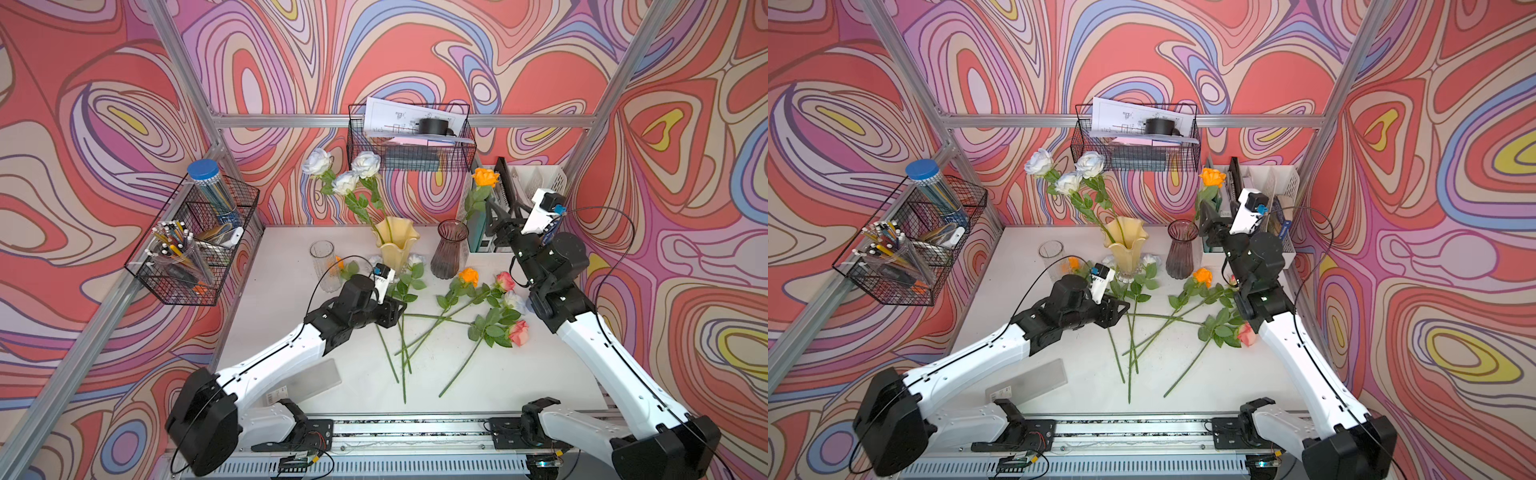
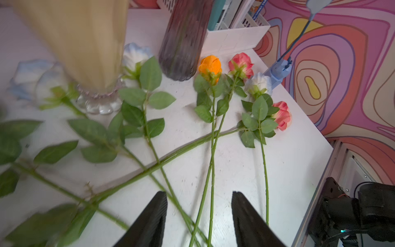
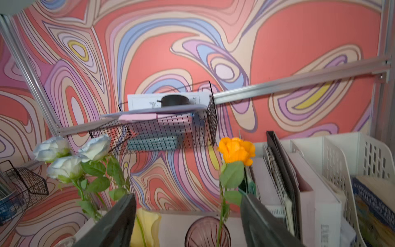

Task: Arrange the flowers in different vases according to their colors
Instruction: Pick up the flower at the center of the board.

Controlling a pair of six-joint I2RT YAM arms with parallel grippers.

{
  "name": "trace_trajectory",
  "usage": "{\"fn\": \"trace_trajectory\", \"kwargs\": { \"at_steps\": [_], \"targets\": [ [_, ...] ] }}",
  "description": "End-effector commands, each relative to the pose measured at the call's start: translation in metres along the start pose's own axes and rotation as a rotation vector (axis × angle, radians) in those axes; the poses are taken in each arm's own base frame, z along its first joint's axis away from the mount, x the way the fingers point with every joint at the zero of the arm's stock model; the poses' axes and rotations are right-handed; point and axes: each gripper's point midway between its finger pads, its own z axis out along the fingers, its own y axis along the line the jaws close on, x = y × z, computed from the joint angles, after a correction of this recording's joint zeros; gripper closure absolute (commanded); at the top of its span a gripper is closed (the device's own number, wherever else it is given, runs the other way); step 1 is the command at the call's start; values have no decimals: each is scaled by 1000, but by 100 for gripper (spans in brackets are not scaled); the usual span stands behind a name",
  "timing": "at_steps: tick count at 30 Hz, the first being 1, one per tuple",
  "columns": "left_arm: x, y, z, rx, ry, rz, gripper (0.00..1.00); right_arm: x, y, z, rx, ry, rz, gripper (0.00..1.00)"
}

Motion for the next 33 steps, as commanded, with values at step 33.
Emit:
{"fn": "trace_trajectory", "kwargs": {
  "at_steps": [33],
  "targets": [
    [80,-1,180,-13,518,109,60,157,-42,-28,166,523,53,26]
  ]
}}
